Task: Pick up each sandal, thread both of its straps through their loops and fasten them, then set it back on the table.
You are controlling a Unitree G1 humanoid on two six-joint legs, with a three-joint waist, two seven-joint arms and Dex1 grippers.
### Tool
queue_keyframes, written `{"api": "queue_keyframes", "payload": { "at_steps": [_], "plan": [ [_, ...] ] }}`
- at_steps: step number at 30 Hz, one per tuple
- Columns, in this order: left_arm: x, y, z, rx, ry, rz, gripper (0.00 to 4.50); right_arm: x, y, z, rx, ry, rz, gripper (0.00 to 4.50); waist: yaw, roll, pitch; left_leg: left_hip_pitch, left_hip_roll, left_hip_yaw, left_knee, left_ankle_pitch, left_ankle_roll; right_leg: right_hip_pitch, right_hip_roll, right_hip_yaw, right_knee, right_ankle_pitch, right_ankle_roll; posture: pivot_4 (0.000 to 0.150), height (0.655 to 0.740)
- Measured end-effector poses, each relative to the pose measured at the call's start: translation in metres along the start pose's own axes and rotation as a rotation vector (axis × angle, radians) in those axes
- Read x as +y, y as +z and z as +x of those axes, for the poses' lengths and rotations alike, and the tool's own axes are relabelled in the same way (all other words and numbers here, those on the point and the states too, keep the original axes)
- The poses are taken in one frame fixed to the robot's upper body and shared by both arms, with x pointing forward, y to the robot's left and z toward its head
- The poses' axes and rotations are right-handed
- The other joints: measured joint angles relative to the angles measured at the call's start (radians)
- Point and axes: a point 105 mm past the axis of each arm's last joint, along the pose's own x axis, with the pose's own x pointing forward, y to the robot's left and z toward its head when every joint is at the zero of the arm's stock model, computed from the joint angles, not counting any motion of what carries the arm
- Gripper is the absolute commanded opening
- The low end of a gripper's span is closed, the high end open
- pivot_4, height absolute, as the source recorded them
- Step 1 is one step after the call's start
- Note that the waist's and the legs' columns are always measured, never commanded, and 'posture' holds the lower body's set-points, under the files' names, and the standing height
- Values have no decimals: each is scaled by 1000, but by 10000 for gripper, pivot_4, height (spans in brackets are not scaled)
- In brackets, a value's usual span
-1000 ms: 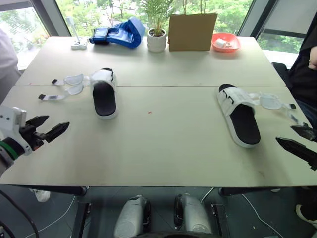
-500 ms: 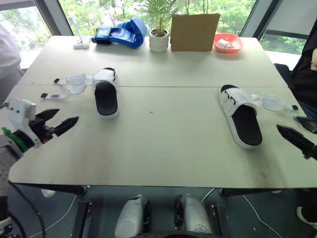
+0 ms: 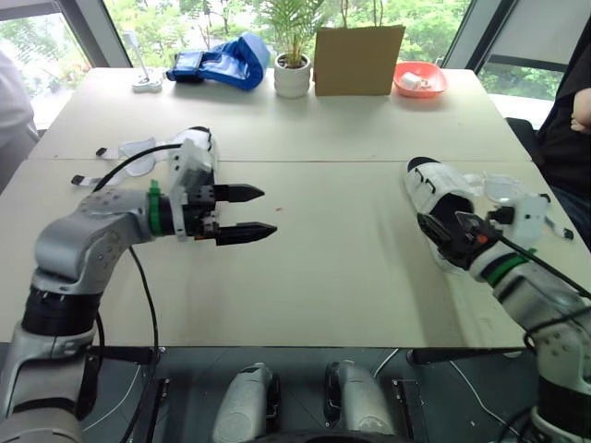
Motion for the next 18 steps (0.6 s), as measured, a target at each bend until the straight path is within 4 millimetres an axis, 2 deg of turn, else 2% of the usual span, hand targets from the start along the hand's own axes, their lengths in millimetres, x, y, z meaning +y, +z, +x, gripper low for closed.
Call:
{"api": "queue_keyframes", "payload": {
  "at_steps": [3, 5, 6, 8, 13, 15, 18],
  "plan": [
    [-2, 14, 15, -18, -80, 43, 44388, -4, -4, 27, -5, -50, 30, 45000, -8, 0, 0, 0, 0, 0, 1, 0, 0, 1, 1, 1, -2, 1, 2, 1500, 7214],
    [-6, 22, 23, -28, -122, 84, 44388, 4, -3, 47, -29, -26, 51, 45000, -12, 0, 0, 1, 0, 0, 0, 0, 0, 1, 1, 1, -1, 2, 3, 1500, 7214],
    [-7, 23, 25, -31, -130, 92, 45000, 7, -1, 53, -40, -19, 43, 40861, -15, 1, 0, 1, 0, 0, 0, 0, 0, 1, 1, 1, -2, 1, 3, 1500, 7214],
    [-5, 19, 25, -17, -131, 87, 45000, 3, -1, 63, -54, -41, 19, 36121, -18, 1, 0, 0, 1, 0, -1, 0, 0, 0, 1, 1, -2, 1, 3, 1500, 7214],
    [-4, 17, 24, -7, -127, 91, 45000, -8, 3, 82, -107, -90, 4, 9254, -17, 1, 1, 0, 1, 0, 0, 0, 0, 1, 1, 1, -2, 1, 3, 1500, 7214],
    [-3, 17, 24, -7, -129, 94, 45000, -12, 6, 91, -127, -99, -14, 647, -18, 1, 1, 0, 1, 0, 1, 0, 0, 1, 1, 1, -2, 1, 3, 1500, 7214],
    [-1, 16, 22, -5, -121, 92, 45000, -10, 7, 96, -151, -63, -67, 647, -19, 1, 1, 0, 1, 0, 0, 0, 0, 1, 1, 1, -2, 1, 3, 1500, 7214]
  ]
}}
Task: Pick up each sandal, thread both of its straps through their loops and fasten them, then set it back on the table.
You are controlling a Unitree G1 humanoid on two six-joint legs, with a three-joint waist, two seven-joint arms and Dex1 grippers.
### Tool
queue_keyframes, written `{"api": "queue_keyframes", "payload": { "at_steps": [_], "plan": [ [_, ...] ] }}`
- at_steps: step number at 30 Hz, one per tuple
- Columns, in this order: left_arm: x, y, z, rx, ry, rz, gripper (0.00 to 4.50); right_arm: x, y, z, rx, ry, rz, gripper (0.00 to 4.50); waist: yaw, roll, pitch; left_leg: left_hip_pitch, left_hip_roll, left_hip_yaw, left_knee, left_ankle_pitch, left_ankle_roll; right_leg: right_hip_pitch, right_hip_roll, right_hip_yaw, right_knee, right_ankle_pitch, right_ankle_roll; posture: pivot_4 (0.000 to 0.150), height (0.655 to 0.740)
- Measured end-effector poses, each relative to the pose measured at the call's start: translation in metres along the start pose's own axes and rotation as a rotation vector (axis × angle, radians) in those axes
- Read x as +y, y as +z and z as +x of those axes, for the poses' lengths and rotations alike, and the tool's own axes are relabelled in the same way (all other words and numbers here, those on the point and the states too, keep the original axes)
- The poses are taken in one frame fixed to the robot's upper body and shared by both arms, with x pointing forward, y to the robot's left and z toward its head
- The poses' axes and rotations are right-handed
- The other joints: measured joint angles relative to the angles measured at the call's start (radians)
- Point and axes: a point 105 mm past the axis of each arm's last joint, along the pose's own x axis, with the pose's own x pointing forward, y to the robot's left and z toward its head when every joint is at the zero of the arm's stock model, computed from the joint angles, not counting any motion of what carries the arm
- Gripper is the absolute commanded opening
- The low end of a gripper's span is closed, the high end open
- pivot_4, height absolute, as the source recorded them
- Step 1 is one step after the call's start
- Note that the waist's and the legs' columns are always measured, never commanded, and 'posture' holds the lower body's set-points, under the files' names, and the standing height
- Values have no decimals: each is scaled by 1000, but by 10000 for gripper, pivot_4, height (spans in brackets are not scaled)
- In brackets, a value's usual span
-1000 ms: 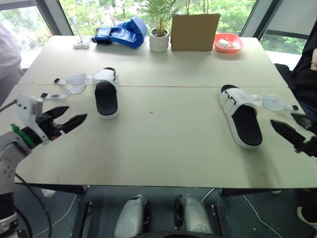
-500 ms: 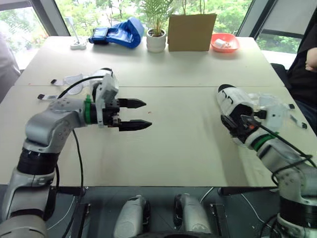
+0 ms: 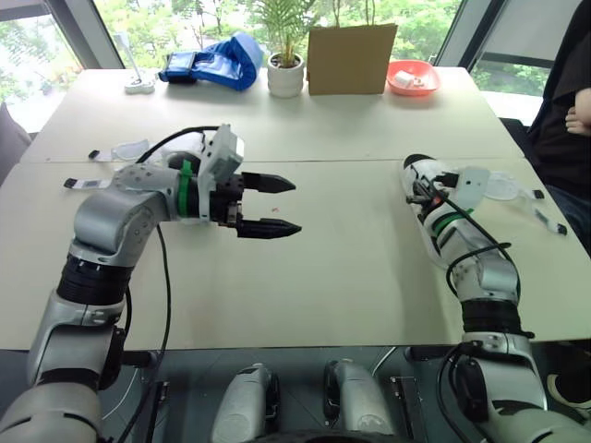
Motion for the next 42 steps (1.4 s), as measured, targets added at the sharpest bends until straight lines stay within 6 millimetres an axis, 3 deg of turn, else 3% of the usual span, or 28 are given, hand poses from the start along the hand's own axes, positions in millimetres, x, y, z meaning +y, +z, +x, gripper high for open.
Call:
{"api": "queue_keyframes", "payload": {
  "at_steps": [5, 10, 13, 17, 20, 23, 24, 25, 31, 32, 35, 36, 38, 42],
  "plan": [
    [1, 1, -5, 8, 11, 6, 45000, 32, 1, -13, 7, 316, -109, 647, -12, 1, 1, 0, 0, 0, 0, 0, 0, 0, 0, 0, 0, 0, 0, 1500, 7214],
    [-2, -2, -15, 46, -2, -11, 45000, 102, 7, -85, 106, 990, -304, 647, -12, 5, 4, 0, 1, -1, 0, 0, 0, 0, 0, -1, -1, 0, 0, 1500, 7214],
    [-10, -3, -19, 75, -41, 1, 45000, 120, 4, -116, 168, 1219, -394, 647, -7, 4, 4, 0, 0, -1, 1, 0, 0, 1, 0, -1, -1, 0, 0, 1500, 7214],
    [-21, -13, -22, 112, -84, -15, 45000, 124, -14, -132, 256, 1332, -453, 647, 5, 4, 4, 0, 0, -1, 2, 0, 0, 1, -1, -1, -1, 0, 1, 1500, 7214],
    [-28, -25, -17, 133, -115, -36, 45000, 124, -30, -130, 274, 1341, -518, 647, 13, 3, 4, 0, 0, -1, 3, 0, 0, 1, -1, -1, 0, 0, 1, 1500, 7214],
    [-28, -29, -17, 144, -107, -25, 45000, 122, -32, -127, 254, 1334, -544, 647, 13, 3, 4, 0, 0, -1, 3, 0, 0, 2, -1, -1, 0, 0, 1, 1500, 7214],
    [-28, -29, -17, 144, -106, -19, 45000, 122, -33, -127, 255, 1335, -542, 8169, 12, 3, 4, 0, 0, -1, 3, 0, 0, 2, -1, -1, 0, 0, 1, 1500, 7214],
    [-28, -29, -16, 145, -104, -15, 45000, 121, -34, -127, 270, 1334, -543, 11091, 12, 3, 4, 1, 0, -1, 3, 0, 0, 2, -1, -1, 0, 0, 1, 1500, 7214],
    [-26, -29, -14, 133, -96, -10, 45000, 115, -39, -137, 332, 1335, -536, 41572, 15, 3, 4, 0, 0, -1, 3, 0, 0, 2, -1, -2, 0, 0, 1, 1500, 7214],
    [-26, -29, -14, 130, -93, -11, 45000, 113, -37, -141, 334, 1333, -546, 43998, 15, 3, 4, 0, 0, -2, 3, 0, 0, 2, -1, -2, 0, 0, 1, 1500, 7214],
    [-22, -30, -14, 123, -78, -24, 45000, 101, -30, -149, 342, 1290, -576, 43998, 15, 3, 4, 0, 0, -2, 3, 0, 0, 3, -1, -2, -1, 0, 1, 1500, 7214],
    [-21, -30, -14, 121, -76, -27, 42402, 98, -28, -151, 339, 1277, -582, 44746, 14, 2, 4, 0, 0, -2, 3, 0, 0, 3, -1, -2, -1, 0, 1, 1500, 7214],
    [-20, -30, -14, 112, -75, -28, 36449, 92, -22, -157, 349, 1260, -576, 45000, 15, 2, 4, 0, 0, -2, 3, 0, 0, 3, -2, -2, 0, 0, 1, 1500, 7214],
    [-10, -39, -13, 116, -50, -17, 17769, 75, 5, -172, 372, 1200, -456, 45000, 16, 2, 4, 1, 0, -2, 3, 0, 0, 4, -2, -3, -1, 1, 0, 1500, 7214]
  ]
}}
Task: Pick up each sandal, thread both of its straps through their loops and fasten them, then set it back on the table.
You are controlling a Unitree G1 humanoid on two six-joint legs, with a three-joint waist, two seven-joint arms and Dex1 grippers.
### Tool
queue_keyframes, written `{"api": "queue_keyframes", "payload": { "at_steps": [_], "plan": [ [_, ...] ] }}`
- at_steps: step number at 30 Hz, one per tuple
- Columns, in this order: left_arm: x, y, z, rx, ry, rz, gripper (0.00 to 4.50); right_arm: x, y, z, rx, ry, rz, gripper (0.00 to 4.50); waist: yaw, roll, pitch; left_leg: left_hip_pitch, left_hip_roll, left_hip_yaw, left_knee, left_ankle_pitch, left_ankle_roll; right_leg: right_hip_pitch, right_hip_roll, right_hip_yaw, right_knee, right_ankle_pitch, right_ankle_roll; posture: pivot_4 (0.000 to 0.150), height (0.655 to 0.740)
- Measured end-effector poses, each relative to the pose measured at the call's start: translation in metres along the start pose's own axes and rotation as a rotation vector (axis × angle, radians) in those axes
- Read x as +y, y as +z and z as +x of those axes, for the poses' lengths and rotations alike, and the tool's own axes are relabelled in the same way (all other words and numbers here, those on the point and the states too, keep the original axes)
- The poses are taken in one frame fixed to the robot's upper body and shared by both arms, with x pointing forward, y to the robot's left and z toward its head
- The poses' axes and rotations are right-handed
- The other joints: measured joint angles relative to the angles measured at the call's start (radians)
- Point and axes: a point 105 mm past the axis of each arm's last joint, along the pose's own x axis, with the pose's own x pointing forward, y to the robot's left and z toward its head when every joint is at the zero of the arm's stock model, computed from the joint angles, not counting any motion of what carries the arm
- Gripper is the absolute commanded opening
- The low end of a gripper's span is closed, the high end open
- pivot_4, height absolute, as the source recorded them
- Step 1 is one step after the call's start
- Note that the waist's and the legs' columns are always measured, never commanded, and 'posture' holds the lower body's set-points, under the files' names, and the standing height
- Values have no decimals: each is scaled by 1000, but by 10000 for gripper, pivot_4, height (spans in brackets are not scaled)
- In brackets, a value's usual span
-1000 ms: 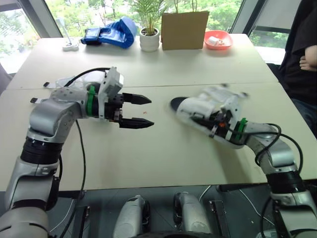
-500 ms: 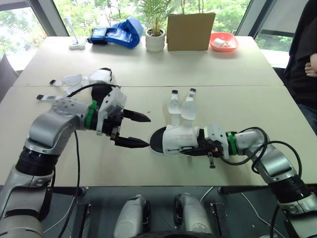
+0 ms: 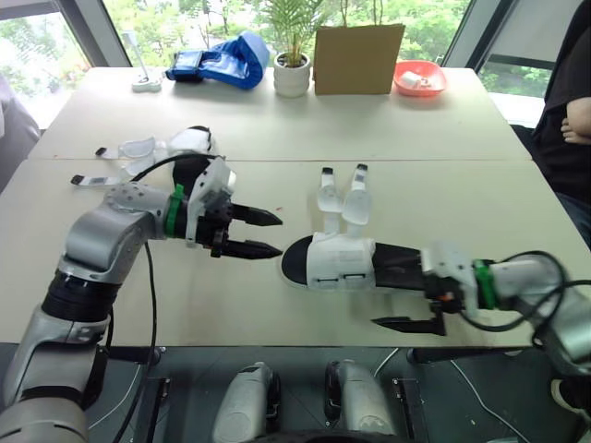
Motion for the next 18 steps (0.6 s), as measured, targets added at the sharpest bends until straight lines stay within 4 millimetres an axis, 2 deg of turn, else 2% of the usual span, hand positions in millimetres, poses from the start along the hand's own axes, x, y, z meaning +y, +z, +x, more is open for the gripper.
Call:
{"api": "queue_keyframes", "payload": {
  "at_steps": [1, 3, 4, 7, 10, 12, 14, 18],
  "plan": [
    [1, -7, 5, 19, -8, 4, 12563, -4, 9, -10, -36, -33, 32, 45000, 0, 0, 0, 1, 0, 0, 0, 0, 0, 1, 0, 0, 0, 0, 0, 1500, 7214],
    [2, -18, 17, 39, -29, 16, 2846, -10, 22, -18, -92, -62, 93, 45000, -1, -1, 0, 2, 0, -1, 0, 0, 0, 2, -3, 0, -1, 0, 0, 1500, 7214],
    [2, -23, 25, 44, -40, 19, 469, -13, 27, -18, -119, -70, 125, 45000, -2, -1, 0, 2, 0, -1, 0, 0, 0, 2, -3, 0, -1, 0, -1, 1500, 7214],
    [6, -37, 41, 62, -44, 13, 469, -28, 35, -15, -176, -100, 220, 45000, -2, -1, 0, 1, 0, -1, 0, 0, 0, 1, -5, -1, 0, 0, -1, 1500, 7214],
    [10, -51, 51, 106, -35, 5, 469, -54, 44, -11, -225, -147, 333, 45000, -4, -1, 0, 0, -1, -1, 0, 0, 0, -1, -6, -1, 0, 1, -1, 1500, 7214],
    [15, -62, 55, 146, -2, 3, 469, -79, 49, -3, -268, -202, 434, 45000, -6, -1, 0, 0, -1, -1, 0, 0, 0, -1, -6, -1, 0, 1, -1, 1500, 7214],
    [16, -66, 59, 169, 6, 34, 469, -103, 48, 4, -279, -275, 524, 45000, -5, -1, -1, -1, -1, -1, 0, 0, 0, -2, -6, -2, 0, 1, -1, 1500, 7214],
    [14, -65, 61, 177, 1, 91, 469, -134, 39, 18, -270, -362, 703, 45000, -2, 0, -1, -2, -3, -1, -1, 0, 1, -2, -8, -3, 0, 1, -1, 1500, 7214]
  ]
}}
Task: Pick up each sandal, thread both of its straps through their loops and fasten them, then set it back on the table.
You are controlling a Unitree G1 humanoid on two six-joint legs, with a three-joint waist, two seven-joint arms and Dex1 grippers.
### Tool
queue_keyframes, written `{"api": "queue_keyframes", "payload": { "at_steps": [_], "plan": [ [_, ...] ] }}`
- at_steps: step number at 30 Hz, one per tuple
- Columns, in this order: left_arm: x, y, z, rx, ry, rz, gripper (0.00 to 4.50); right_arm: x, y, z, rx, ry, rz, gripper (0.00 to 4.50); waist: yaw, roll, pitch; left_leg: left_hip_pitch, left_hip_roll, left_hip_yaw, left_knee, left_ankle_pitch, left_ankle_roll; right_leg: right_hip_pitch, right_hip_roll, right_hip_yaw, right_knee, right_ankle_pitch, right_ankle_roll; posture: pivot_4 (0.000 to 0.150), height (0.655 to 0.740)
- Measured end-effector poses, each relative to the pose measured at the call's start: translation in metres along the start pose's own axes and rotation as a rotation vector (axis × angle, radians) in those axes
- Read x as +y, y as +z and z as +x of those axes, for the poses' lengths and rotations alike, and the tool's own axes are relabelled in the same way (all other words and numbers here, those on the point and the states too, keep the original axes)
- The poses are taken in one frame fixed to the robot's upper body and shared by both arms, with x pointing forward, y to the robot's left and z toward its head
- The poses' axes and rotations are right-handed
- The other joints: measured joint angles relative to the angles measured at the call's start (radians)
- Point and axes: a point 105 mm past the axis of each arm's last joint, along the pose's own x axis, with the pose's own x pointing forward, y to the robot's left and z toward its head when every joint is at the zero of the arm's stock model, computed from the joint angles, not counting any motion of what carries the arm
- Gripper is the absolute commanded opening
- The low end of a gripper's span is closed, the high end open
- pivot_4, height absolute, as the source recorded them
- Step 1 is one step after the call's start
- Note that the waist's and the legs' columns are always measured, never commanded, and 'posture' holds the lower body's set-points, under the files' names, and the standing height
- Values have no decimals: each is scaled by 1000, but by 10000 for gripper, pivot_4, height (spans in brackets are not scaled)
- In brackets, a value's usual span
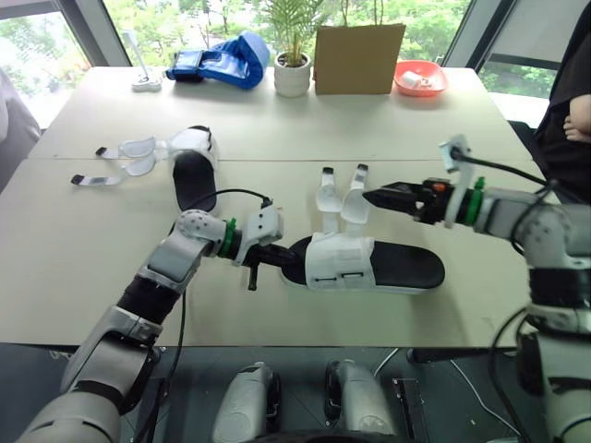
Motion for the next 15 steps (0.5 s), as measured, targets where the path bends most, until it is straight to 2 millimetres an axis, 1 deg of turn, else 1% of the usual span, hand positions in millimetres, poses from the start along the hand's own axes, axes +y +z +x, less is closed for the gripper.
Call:
{"api": "queue_keyframes", "payload": {
  "at_steps": [2, 6, 7, 9, 11, 13, 14, 15],
  "plan": [
    [-2, -1, -1, -2, 8, 11, 469, -13, -1, 10, 18, -42, 105, 45000, -4, 0, 0, 0, 0, 0, 0, 0, 0, 0, 0, 0, 0, 0, 0, 1500, 7214],
    [-5, -3, -1, -1, 10, 15, 469, -28, -5, 23, 37, -80, 275, 45000, -6, 0, 0, 0, 0, 0, 0, 0, 0, 0, 1, 0, 0, 0, 0, 1500, 7214],
    [-6, -3, -2, -1, 13, 16, 469, -28, -6, 31, 44, -60, 345, 45000, -10, 0, 0, 0, 0, 1, -1, 0, 0, 0, 1, 0, 0, 0, 0, 1500, 7214],
    [-6, -2, -3, -2, 16, 22, 469, -24, -8, 44, 50, -27, 431, 45000, -11, 0, 0, 0, 0, 1, -1, 0, 0, 0, 1, 0, 0, 0, 0, 1500, 7214],
    [-7, -3, -3, -3, 19, 22, 469, -20, -7, 55, 44, -1, 481, 45000, -11, 0, 0, 0, 0, 1, -1, 0, 0, 0, 1, 0, 1, 0, 0, 1500, 7214],
    [-9, -3, -3, -5, 24, 19, 469, -20, -4, 64, 18, -5, 504, 45000, -9, 0, 0, 0, 0, 1, -1, 0, 0, 1, 1, -1, 2, 0, 0, 1500, 7214],
    [-9, -3, -3, -5, 26, 20, 0, -21, -2, 67, 1, -14, 513, 39462, -9, 0, 0, 0, 0, 1, -1, 0, 0, 1, 1, -1, 2, 0, 1, 1500, 7214],
    [-9, -3, -3, -4, 28, 21, 0, -22, 0, 70, -18, -29, 521, 36697, -10, 0, 0, 0, 0, 1, -1, 0, 0, 1, 1, -1, 2, 0, 1, 1500, 7214]
  ]
}}
